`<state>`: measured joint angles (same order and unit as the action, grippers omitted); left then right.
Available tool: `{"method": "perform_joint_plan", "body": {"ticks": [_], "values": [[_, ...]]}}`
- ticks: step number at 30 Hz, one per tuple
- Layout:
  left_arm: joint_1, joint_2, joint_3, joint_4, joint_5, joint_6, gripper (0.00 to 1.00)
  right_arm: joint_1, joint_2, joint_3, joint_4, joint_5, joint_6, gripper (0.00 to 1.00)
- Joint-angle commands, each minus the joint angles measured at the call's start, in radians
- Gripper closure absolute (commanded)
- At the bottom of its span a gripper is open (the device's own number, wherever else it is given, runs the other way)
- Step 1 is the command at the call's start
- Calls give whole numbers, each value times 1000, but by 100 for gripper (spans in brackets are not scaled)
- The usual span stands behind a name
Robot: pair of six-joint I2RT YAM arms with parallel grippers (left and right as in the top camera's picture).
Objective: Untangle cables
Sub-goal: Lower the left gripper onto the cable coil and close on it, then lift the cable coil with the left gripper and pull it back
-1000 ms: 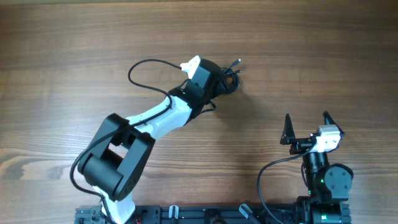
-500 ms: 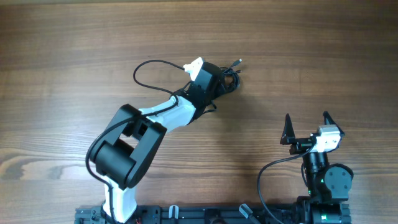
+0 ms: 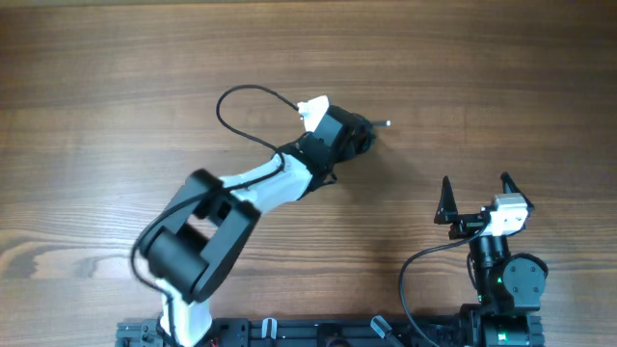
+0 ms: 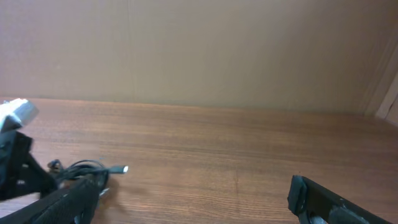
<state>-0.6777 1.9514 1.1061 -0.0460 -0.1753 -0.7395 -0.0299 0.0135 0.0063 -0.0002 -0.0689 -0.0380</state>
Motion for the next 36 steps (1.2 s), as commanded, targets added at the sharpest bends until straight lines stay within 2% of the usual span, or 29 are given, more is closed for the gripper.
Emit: {"method": "perform_joint_plan", "body": {"ticks": [1, 5, 6, 8, 9, 10, 13, 15, 19, 23, 25, 27, 36], "values": [[10, -207, 0, -168, -21, 273, 96, 0, -6, -1, 2, 16, 14, 0], [10, -329, 0, -461, -21, 550, 96, 0, -6, -1, 2, 16, 14, 0], [10, -328, 0, -506, -22, 582, 88, 0, -6, -1, 2, 16, 14, 0], [10, -328, 0, -543, -24, 579, 44, 0, -6, -1, 2, 16, 14, 0], [10, -328, 0, -542, -24, 575, 32, 0, -6, -1, 2, 16, 14, 0], [10, -328, 0, -542, -24, 575, 30, 0, -6, -1, 2, 16, 14, 0], [10, -328, 0, -543, -32, 575, 32, 0, -6, -1, 2, 16, 14, 0], [10, -328, 0, -549, -44, 509, 34, 0, -6, -1, 2, 16, 14, 0], [44, -328, 0, -626, -122, 191, 33, 0, -6, -1, 2, 16, 14, 0], [168, -328, -13, -726, -97, -108, 37, 0, -6, -1, 2, 16, 14, 0], [203, -328, -26, -718, -6, -133, 33, 0, -6, -1, 2, 16, 14, 0], [209, -327, -55, -713, 32, -134, 43, 0, -6, -1, 2, 16, 14, 0], [204, -310, -158, -571, 150, -140, 46, 0, -6, -1, 2, 16, 14, 0]]}}
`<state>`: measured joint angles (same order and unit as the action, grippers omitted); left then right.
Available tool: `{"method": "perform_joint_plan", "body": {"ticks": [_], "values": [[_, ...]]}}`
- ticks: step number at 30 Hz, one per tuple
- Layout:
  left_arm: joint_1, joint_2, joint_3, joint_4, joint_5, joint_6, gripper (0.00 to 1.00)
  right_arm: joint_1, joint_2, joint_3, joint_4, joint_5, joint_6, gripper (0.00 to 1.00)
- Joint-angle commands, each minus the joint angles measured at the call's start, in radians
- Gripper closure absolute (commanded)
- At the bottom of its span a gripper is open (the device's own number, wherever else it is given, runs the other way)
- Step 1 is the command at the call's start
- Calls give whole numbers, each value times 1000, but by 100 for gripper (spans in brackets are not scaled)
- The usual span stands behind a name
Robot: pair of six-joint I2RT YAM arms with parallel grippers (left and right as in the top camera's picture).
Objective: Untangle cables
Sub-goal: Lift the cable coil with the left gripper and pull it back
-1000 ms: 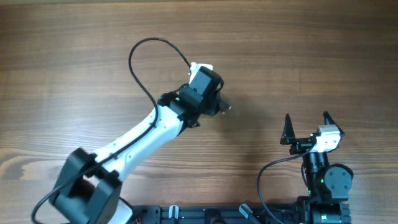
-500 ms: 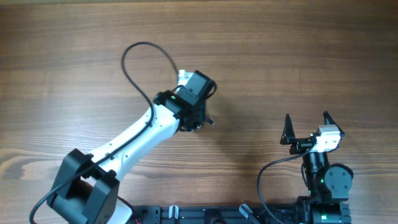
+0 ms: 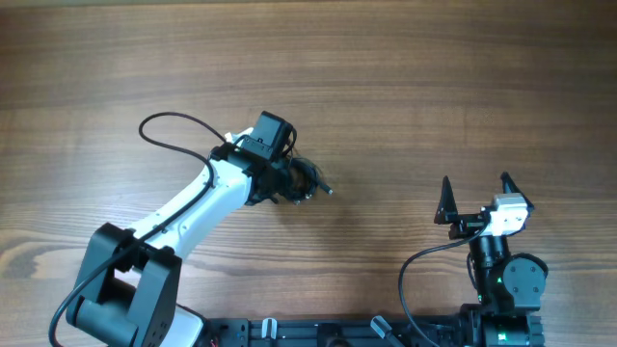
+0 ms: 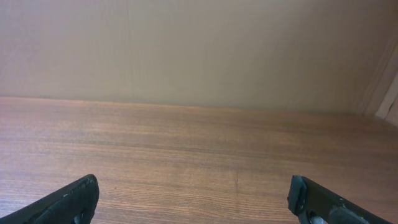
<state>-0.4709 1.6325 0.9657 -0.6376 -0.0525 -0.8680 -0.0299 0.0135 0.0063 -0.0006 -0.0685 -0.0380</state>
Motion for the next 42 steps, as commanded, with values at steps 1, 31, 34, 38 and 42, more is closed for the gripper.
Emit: {"method": "perform_joint_plan", "body": {"ticks": [1, 31, 34, 38, 42], "values": [[-3, 20, -19, 26, 28, -13, 51, 0, -6, -1, 2, 16, 14, 0], [28, -114, 58, 74, 45, 756, 96, 0, -6, -1, 2, 16, 14, 0], [28, -114, 58, 81, 50, 755, 96, 0, -6, -1, 2, 16, 14, 0], [28, -114, 58, 93, 101, 756, 96, 0, -6, -1, 2, 16, 14, 0], [28, -114, 58, 53, 251, 756, 96, 0, -6, -1, 2, 16, 14, 0]]}}
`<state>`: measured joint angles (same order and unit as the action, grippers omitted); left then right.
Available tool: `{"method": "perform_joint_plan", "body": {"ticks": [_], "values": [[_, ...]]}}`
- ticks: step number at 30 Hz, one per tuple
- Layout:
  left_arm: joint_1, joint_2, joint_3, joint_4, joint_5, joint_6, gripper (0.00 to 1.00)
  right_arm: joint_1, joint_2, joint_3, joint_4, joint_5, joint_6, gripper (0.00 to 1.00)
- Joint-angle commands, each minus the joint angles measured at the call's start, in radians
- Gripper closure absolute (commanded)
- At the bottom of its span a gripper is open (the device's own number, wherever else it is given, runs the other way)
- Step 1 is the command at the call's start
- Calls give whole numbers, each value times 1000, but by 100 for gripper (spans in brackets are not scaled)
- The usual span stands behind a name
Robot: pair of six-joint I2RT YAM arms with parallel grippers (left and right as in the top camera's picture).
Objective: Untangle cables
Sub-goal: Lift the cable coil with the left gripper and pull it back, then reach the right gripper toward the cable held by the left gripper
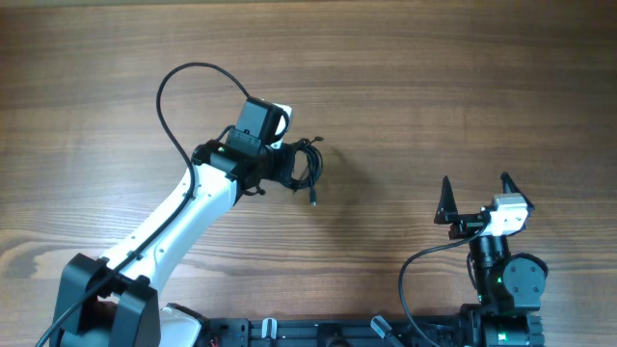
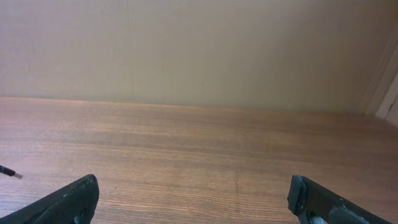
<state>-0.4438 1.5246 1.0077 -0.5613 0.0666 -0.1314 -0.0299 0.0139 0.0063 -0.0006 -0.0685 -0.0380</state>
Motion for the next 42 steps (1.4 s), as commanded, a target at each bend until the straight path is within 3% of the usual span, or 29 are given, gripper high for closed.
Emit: {"method": "perform_joint_plan", "body": {"ticks": [1, 12, 15, 17, 20, 23, 24, 26, 30, 35, 42], "values": [[1, -6, 16, -35, 177, 19, 96, 0, -6, -1, 2, 16, 14, 0], [1, -6, 16, -76, 225, 12, 96, -1, -6, -1, 3, 35, -8, 0], [1, -6, 16, -79, 225, 11, 96, 0, -6, -1, 22, -40, 114, 0], [1, -6, 16, -75, 225, 11, 96, 0, -6, -1, 14, -109, 295, 0], [1, -6, 16, -75, 225, 11, 96, 0, -6, -1, 18, -154, 1085, 0], [1, -6, 16, -74, 225, -8, 96, 0, -6, -1, 18, -154, 1509, 0], [1, -6, 16, -71, 225, -7, 96, -1, -5, -1, 27, -151, 1514, 0], [1, -6, 16, -58, 225, -7, 96, -1, -3, 9, 89, -166, 1261, 0], [1, -6, 16, -36, 225, -7, 96, -2, 109, 159, -37, -162, 1121, 0], [1, -6, 16, -22, 225, -6, 96, -2, 600, 473, -220, -338, 872, 0], [1, -6, 16, -22, 225, -6, 96, -2, 1047, 534, -24, -723, 924, 0]]}}
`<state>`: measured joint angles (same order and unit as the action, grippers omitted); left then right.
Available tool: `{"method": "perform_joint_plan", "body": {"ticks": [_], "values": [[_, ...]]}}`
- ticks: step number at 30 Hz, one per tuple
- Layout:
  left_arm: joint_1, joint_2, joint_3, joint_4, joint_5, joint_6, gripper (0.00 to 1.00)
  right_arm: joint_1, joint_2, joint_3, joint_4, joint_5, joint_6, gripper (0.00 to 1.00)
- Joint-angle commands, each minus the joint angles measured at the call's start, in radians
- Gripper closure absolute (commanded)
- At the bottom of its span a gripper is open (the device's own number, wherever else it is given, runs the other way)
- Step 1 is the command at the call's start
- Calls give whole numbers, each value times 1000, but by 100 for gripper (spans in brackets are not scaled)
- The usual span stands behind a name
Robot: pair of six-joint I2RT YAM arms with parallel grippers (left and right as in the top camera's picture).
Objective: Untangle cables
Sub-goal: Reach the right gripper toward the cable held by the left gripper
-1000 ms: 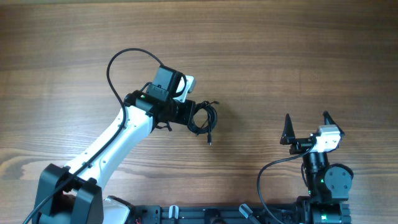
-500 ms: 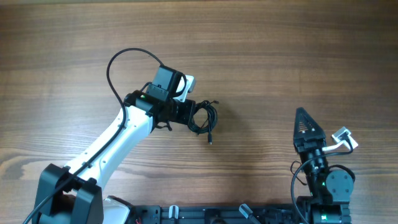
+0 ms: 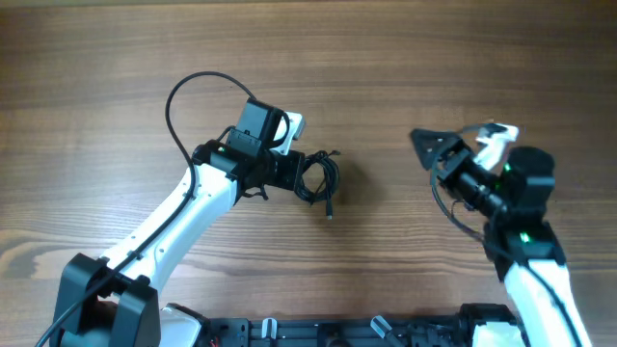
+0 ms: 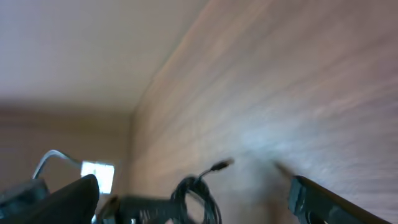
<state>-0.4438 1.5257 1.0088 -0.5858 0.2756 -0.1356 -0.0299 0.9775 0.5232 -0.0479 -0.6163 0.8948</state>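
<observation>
A black cable, wound into a tangled coil (image 3: 319, 179), hangs from my left gripper (image 3: 293, 174), which is shut on it near the middle of the table. One plug end (image 3: 330, 214) points toward the front, another (image 3: 335, 152) toward the back. My right gripper (image 3: 425, 151) is raised and open, turned to the left and facing the coil from some distance to its right. The blurred right wrist view shows the coil (image 4: 199, 200) and a plug (image 4: 222, 164) between its wide-apart fingers (image 4: 69, 200), well ahead of them.
The left arm's own black lead (image 3: 189, 89) arches over the wooden table (image 3: 434, 58) behind the left wrist. The right arm's base (image 3: 540, 280) stands at the front right.
My right arm has left its parked pose at the front right and now stands higher and farther back, turned left toward the coil. The left gripper with the coil has shifted slightly right.
My left gripper first held the cable far back near the table's middle. Then it was nearer and to the left, and later held the coil beside itself at mid-table. The right arm stayed parked and open throughout, and only now faces the coil.
</observation>
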Motion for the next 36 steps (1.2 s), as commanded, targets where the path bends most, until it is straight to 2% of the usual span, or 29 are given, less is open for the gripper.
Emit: {"method": "perform_joint_plan", "body": {"ticks": [1, 8, 11, 13, 18, 20, 22, 26, 29, 30, 32, 35, 36], "values": [[1, -7, 14, 2, 16, -2, 96, -2, 123, 17, 47, -213, -39, 0], [1, -7, 14, 1, 17, -2, 96, -1, 166, 17, 97, -324, -146, 0], [1, -7, 14, -9, 88, 31, 96, -2, 166, 14, 84, -398, -214, 0], [1, -7, 14, -9, 172, 188, 96, -2, 166, 13, 82, -441, -214, 0], [1, -7, 14, -9, 168, 551, 96, -2, 166, 11, 63, -411, -214, 0], [1, -7, 14, -5, 169, 631, 96, -2, 166, 11, 33, -374, -213, 0], [1, -7, 14, -5, 169, 657, 96, -2, 166, 11, 24, -368, -214, 0], [1, -7, 14, -5, 169, 656, 82, -2, 166, 11, 6, -319, -210, 0], [1, -7, 14, -4, 169, 656, 54, -2, 166, 11, 6, -310, -211, 0], [1, -7, 14, 3, 169, 655, 0, -2, 166, 11, 2, -288, -211, 0], [1, -7, 14, 17, 168, 618, 0, -2, 167, 11, 2, -266, -211, 0], [4, -7, 14, 101, 81, 260, 0, -2, 169, 11, 2, -254, -211, 0], [4, -7, 14, 113, 61, 190, 0, -2, 169, 11, 2, -248, -211, 0]]}}
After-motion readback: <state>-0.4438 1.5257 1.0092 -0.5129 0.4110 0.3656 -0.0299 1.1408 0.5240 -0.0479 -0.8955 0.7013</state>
